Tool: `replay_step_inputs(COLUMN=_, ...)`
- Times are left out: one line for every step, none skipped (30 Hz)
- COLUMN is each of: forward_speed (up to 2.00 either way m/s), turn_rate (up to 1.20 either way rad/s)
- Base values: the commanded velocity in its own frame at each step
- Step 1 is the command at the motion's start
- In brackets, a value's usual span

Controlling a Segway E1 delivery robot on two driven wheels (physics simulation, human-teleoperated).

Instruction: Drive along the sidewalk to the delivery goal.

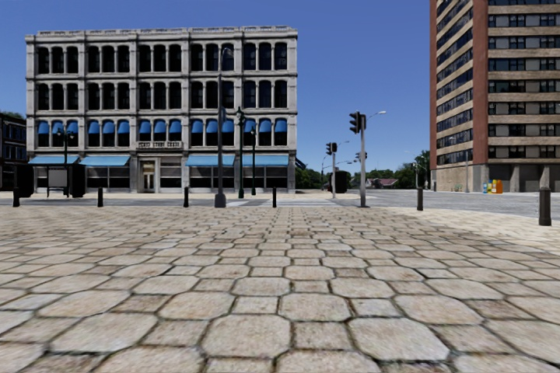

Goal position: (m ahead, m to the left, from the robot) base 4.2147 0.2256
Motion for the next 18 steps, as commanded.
replay_step_inputs(forward_speed=2.00, turn_rate=0.00)
replay_step_inputs(forward_speed=2.00, turn_rate=0.00)
replay_step_inputs(forward_speed=2.00, turn_rate=0.00)
replay_step_inputs(forward_speed=2.00, turn_rate=0.00)
replay_step_inputs(forward_speed=2.00, turn_rate=0.00)
replay_step_inputs(forward_speed=2.00, turn_rate=0.00)
replay_step_inputs(forward_speed=2.00, turn_rate=0.00)
replay_step_inputs(forward_speed=2.00, turn_rate=0.00)
replay_step_inputs(forward_speed=2.00, turn_rate=0.00)
replay_step_inputs(forward_speed=2.00, turn_rate=0.00)
replay_step_inputs(forward_speed=2.00, turn_rate=0.00)
replay_step_inputs(forward_speed=2.00, turn_rate=0.11)
replay_step_inputs(forward_speed=2.00, turn_rate=0.63)
replay_step_inputs(forward_speed=2.00, turn_rate=0.63)
replay_step_inputs(forward_speed=2.00, turn_rate=1.20)
replay_step_inputs(forward_speed=2.00, turn_rate=1.20)
replay_step_inputs(forward_speed=2.00, turn_rate=1.20)
replay_step_inputs(forward_speed=2.00, turn_rate=1.20)
